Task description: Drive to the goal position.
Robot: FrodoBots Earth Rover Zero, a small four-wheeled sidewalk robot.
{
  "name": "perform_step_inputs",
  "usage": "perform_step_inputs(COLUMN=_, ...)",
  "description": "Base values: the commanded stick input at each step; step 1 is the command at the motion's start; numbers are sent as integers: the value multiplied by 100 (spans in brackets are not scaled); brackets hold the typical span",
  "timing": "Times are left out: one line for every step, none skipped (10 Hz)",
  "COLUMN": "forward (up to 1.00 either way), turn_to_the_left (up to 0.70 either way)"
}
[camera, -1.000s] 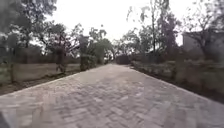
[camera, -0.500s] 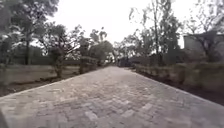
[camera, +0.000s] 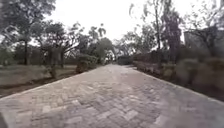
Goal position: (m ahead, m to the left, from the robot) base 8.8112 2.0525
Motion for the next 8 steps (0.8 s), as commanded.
perform_step_inputs(forward=85, turn_to_the_left=0)
perform_step_inputs(forward=85, turn_to_the_left=0)
perform_step_inputs(forward=85, turn_to_the_left=0)
perform_step_inputs(forward=85, turn_to_the_left=0)
perform_step_inputs(forward=85, turn_to_the_left=0)
perform_step_inputs(forward=85, turn_to_the_left=0)
perform_step_inputs(forward=85, turn_to_the_left=0)
perform_step_inputs(forward=85, turn_to_the_left=0)
